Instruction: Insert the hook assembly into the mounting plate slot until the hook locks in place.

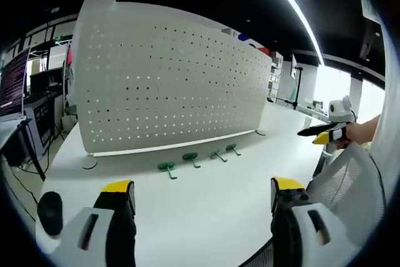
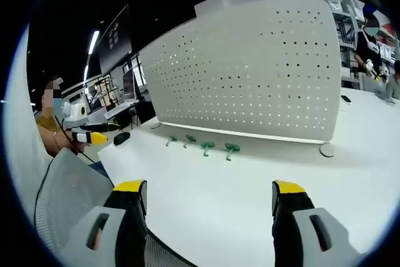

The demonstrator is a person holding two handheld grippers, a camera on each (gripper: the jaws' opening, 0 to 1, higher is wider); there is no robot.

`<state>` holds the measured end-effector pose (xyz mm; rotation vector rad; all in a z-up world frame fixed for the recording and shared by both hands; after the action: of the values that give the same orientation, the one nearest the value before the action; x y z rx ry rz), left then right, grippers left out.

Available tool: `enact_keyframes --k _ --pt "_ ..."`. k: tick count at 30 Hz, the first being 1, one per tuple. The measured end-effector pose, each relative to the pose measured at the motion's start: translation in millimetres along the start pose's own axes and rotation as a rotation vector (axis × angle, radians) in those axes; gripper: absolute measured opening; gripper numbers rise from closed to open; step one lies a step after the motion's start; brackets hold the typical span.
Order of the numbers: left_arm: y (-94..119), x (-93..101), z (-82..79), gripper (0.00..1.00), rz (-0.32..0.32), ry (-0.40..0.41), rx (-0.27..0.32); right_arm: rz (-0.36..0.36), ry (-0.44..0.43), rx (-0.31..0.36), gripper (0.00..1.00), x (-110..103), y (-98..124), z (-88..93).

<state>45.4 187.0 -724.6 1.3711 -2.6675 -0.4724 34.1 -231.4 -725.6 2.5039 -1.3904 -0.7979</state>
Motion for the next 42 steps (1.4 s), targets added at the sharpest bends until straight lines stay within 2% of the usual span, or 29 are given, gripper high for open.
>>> enact_keyframes --k 25,35,42 --pt "-6.4 -1.7 6.4 0.9 0.011 0.01 -0.015 0.015 -0.018 -0.008 0.77 1.3 -6.6 8.6" --pt "-5.8 -1.9 3.5 0.91 0.015 0.009 -0.016 0.011 -0.017 -0.008 0.77 1.0 -7.0 7.8" --pt "-7.9 -5.8 1.7 0.91 0.041 -0.012 -0.024 0.013 -0.011 -0.01 0.77 0.6 -6.4 5.2"
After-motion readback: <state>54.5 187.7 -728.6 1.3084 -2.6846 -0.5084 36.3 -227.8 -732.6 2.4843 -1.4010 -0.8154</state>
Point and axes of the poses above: the point that each gripper's makers call its tool centre point, and the gripper's own axes: y roughly backward along the fingers, x roughly to its right, z roughly out of its underside, the point moved 9 cm from there along y, roughly backward along the fingers, and after that the axes turned 12 degrees about -y, right-handed, at the moved point
